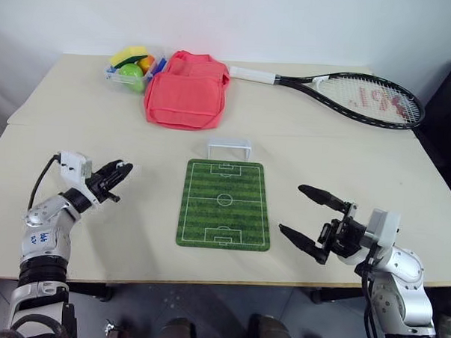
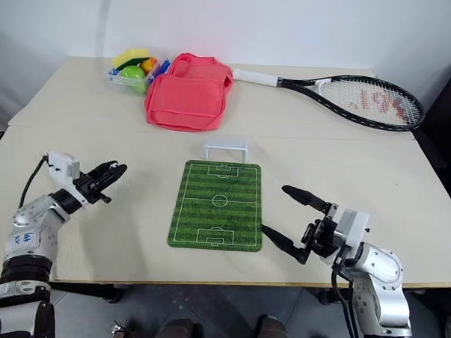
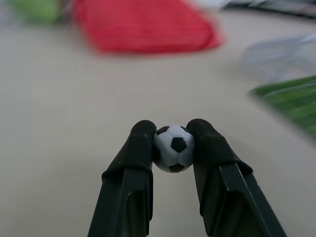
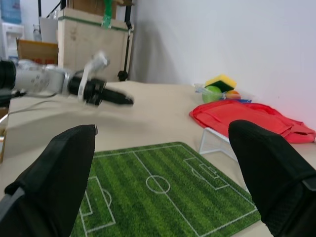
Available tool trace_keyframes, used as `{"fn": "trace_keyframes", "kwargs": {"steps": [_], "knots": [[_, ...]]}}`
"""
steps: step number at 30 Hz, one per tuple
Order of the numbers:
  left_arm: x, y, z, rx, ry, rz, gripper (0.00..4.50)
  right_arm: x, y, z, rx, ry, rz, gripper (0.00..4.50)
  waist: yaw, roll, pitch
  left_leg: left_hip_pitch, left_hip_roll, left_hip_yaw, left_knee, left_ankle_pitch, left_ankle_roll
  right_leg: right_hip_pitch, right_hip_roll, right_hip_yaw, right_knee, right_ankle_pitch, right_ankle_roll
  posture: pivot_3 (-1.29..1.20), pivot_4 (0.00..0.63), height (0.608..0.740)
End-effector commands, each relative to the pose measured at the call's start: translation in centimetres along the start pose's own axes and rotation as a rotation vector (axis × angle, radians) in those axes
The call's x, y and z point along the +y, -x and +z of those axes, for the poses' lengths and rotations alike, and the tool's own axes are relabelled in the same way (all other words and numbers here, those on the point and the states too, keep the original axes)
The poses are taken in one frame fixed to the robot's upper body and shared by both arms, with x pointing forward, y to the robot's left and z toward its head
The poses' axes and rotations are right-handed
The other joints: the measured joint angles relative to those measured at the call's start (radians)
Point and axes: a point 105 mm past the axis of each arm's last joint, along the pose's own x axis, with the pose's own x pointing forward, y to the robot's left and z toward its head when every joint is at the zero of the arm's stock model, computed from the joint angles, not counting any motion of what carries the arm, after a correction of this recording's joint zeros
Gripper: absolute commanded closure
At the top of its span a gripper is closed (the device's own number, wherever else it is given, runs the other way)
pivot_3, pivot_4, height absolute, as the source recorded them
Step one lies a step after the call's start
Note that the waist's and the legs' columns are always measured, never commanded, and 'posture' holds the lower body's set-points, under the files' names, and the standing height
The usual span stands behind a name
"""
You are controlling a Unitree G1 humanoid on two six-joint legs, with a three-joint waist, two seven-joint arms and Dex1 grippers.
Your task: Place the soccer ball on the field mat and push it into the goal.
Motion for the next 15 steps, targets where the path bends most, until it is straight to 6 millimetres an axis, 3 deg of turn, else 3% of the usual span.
{"fn": "trace_keyframes", "kwargs": {"steps": [1, 4, 6, 9, 15], "knots": [[-5.1, -1.4, 2.2, -0.012, -0.126, -0.378, 3.65, -0.1, 1.5, 0.6, 0.06, 0.042, 0.061, 0.0, 0.001, 0.0, 0.0, 0.0, 0.0, 0.0, 0.0, 0.0, 0.0, 0.0, 0.0, 0.0, 0.0, 0.0, 0.0, 0.0, 0.15, 0.74], [-9.4, -1.8, 0.6, 0.103, -0.175, -0.666, 3.65, 0.0, 3.8, 0.1, 0.164, 0.012, 0.126, 0.0, 0.004, 0.0, 0.0, 0.0, 0.0, 0.0, 0.001, 0.0, 0.001, 0.0, 0.0, 0.0, 0.0, 0.0, 0.0, 0.0, 0.15, 0.74], [-11.0, -2.0, 0.1, 0.116, -0.16, -0.754, 3.65, -0.1, 4.7, 0.1, 0.185, -0.015, 0.129, 0.0, 0.006, 0.0, 0.0, 0.0, 0.0, 0.001, 0.001, 0.0, 0.001, 0.0, 0.0, 0.0, 0.0, 0.0, 0.0, 0.0, 0.15, 0.74], [-14.3, -3.0, -2.1, 0.159, -0.179, -0.903, 3.65, 1.1, 7.5, -1.0, 0.293, -0.054, 0.204, 0.0, 0.009, 0.0, 0.0, 0.0, 0.0, 0.001, 0.001, 0.0, 0.001, 0.001, 0.0, 0.001, 0.0, 0.0, 0.0, 0.0, 0.15, 0.74], [-16.8, -4.6, -3.9, 0.177, -0.194, -0.935, 3.65, 1.7, 9.2, -1.2, 0.32, -0.065, 0.178, 0.0, 0.021, 0.0, 0.0, -0.001, 0.0, 0.001, 0.006, -0.001, 0.002, 0.001, 0.0, 0.001, 0.0, 0.001, 0.001, 0.0, 0.15, 0.74]]}}
